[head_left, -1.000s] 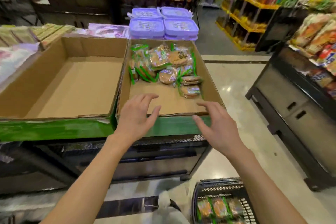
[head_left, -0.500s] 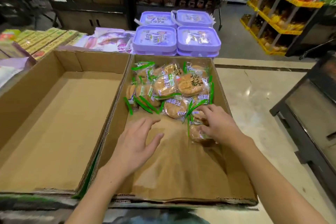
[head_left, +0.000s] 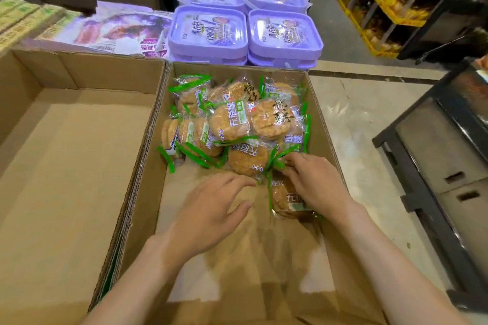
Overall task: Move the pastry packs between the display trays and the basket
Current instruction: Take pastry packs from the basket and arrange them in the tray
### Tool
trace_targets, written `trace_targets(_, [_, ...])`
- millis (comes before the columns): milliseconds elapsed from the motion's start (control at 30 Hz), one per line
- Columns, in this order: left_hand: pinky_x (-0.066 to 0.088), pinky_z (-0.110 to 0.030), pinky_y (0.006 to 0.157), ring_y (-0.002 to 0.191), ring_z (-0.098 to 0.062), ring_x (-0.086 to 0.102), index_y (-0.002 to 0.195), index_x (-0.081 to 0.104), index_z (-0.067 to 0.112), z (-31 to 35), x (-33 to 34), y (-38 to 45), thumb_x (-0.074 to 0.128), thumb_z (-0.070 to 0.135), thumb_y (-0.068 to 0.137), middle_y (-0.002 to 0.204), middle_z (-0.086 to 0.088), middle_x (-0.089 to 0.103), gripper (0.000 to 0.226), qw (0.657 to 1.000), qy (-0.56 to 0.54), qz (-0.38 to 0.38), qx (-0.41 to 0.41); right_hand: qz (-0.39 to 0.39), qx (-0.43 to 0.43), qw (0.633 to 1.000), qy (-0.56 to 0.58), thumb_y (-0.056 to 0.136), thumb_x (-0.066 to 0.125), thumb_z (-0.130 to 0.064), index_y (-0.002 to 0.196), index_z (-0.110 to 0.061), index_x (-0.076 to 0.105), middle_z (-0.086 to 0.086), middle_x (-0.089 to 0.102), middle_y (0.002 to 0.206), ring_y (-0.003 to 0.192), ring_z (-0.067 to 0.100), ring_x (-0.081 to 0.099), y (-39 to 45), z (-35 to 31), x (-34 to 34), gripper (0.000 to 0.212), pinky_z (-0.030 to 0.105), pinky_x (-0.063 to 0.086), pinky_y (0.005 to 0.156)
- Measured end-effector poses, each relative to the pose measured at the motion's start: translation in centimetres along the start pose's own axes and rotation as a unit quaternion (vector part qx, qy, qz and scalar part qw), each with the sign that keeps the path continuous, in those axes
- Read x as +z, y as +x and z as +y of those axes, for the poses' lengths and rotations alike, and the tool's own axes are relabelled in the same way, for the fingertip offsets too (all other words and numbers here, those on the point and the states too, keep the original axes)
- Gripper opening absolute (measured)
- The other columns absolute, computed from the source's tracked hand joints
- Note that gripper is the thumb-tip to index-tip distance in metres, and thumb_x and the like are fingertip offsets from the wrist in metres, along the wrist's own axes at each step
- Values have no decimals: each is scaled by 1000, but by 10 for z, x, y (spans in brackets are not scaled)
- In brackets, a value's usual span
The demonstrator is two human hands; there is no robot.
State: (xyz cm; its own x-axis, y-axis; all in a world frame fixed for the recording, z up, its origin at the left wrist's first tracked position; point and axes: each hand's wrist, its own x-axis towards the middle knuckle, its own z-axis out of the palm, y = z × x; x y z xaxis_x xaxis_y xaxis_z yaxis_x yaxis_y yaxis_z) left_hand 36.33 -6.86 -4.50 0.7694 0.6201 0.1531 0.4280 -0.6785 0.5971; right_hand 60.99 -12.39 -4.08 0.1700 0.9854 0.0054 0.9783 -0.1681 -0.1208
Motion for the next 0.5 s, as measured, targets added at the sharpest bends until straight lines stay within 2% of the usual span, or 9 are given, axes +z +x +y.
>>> trace_targets(100, [51,-42,90,113,-12,58,127,57,31,-1,5,18,45,54,93,119,13,62,43,999,-16,-32,-10,121,44,989,75,100,56,-34,116,-17,65,0,71,109,99,28,65,-18,-4,-14,24,42,52,80])
trace_targets(167, [51,-42,90,110,-14,59,125,59,27,3,12,34,47,52,92,117,9,63,43,998,-36,-50,-8,185,77,966,164,101,58,-29,118,-19,63,-3,70,106,95,20,63,-34,-3,-26,21,38,52,79])
trace_targets(267, [47,-40,97,112,-18,59,126,62,20,11,30,57,58,41,95,118,1,65,37,995,-59,-83,-13,266,117,915,281,102,57,-22,110,-25,61,-16,64,89,82,8,58,-56,1,-42,9,20,46,73])
trace_targets(333, [43,-41,104,124,-22,53,132,57,21,17,44,73,60,41,97,129,-2,62,41,993,-20,-117,-14,298,166,871,353,103,54,-25,104,-33,59,-18,64,87,81,7,59,-69,6,-48,10,17,45,69])
trace_targets(400, [38,-41,110,134,-24,45,141,50,21,24,56,86,61,48,96,140,-3,54,54,986,38,-163,-3,324,210,811,439,105,50,-21,106,-28,63,-20,67,90,84,3,62,-79,13,-49,14,17,48,71])
trace_targets(500, [33,-41,112,137,-26,40,148,40,20,35,72,103,66,60,87,147,-3,46,77,960,162,-229,29,332,270,736,525,106,48,-25,110,-18,68,-9,71,97,91,11,65,-94,22,-43,21,33,53,80])
